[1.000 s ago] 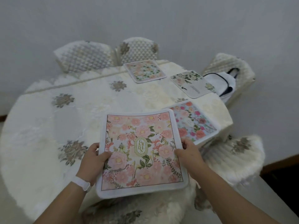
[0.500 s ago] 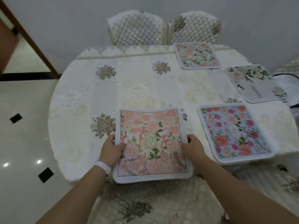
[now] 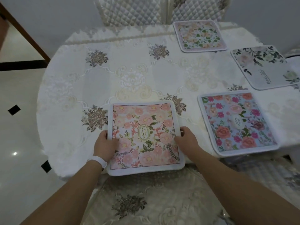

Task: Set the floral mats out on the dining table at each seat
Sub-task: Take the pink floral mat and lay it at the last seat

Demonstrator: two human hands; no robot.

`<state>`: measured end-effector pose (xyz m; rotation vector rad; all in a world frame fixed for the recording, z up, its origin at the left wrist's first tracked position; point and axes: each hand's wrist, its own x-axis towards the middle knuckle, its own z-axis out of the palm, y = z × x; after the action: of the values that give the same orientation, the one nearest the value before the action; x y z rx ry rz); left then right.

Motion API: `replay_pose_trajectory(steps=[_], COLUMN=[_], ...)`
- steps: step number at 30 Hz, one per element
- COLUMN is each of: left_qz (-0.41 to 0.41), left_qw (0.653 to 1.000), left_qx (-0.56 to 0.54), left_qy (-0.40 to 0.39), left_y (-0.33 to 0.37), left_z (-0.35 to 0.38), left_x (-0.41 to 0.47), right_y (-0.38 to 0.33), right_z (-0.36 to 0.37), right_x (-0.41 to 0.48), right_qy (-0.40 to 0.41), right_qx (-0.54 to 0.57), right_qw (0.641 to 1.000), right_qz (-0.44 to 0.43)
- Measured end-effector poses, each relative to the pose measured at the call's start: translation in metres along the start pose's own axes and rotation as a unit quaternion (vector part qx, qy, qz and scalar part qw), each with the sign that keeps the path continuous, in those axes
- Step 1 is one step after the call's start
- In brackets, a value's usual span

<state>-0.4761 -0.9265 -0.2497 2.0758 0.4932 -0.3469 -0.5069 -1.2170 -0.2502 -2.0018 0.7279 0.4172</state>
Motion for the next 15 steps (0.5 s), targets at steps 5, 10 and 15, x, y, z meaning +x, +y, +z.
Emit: replay_pose_trajectory(steps=[5, 10, 15], left_qz=[0.112, 0.164, 0.231], left_qw=[0.991, 0.943, 0.89], left_qx=[0.068, 0.271, 0.368], left_qy=[-0.023, -0.098, -0.138], left_y=[-0.017, -0.069, -0.087], left_z=[-0.011, -0.029, -0.035], left_x=[-0.012, -0.012, -0.024], right_y=[0.026, 0.046, 0.059], right_z=[-0.005, -0.007, -0.009], right_x=[-0.012, -0.029, -0.043], right_qy=[-0.005, -0.023, -0.106], right_qx=[-0.198, -0.356, -0.411], right_qw=[0.978, 0.919, 0.889], right_qz=[-0.072, -0.167, -0.17])
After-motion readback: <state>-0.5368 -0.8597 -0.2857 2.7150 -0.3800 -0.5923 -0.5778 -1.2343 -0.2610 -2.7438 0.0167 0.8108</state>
